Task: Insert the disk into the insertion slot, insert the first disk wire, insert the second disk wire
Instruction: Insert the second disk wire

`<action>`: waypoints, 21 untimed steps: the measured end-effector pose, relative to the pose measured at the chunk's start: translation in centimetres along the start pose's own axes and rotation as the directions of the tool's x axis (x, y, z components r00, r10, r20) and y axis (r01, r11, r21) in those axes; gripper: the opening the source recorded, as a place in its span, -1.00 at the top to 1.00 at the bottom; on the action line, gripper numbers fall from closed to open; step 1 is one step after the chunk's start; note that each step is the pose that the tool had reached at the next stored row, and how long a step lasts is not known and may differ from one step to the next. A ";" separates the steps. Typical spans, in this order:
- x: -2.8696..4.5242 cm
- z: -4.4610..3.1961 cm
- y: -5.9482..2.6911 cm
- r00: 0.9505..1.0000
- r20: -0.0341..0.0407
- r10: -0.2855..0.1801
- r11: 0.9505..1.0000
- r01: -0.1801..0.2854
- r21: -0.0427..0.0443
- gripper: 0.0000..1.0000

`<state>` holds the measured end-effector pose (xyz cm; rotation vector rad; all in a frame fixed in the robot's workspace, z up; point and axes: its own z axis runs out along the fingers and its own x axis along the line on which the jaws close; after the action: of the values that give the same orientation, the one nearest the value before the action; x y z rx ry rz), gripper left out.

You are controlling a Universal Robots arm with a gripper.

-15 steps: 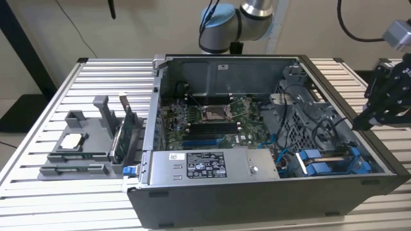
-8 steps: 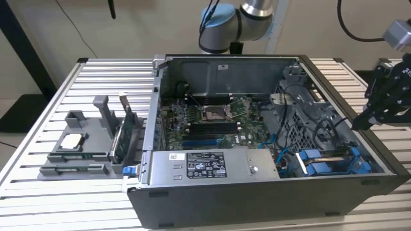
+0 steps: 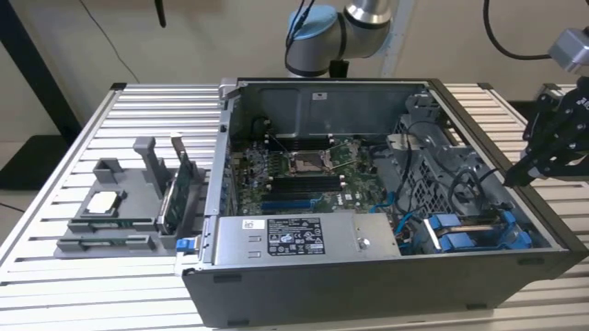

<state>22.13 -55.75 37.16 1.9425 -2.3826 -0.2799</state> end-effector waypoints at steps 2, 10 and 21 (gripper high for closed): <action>0.00 -0.01 0.00 1.000 0.000 0.000 1.000 0.000 0.000 0.69; -0.04 -0.84 0.24 1.000 0.000 0.000 1.000 0.000 0.000 0.69; 0.22 -1.66 2.00 1.000 0.001 -0.001 1.000 0.000 0.004 0.69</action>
<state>20.41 -55.75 39.13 1.9451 -2.3852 -0.2758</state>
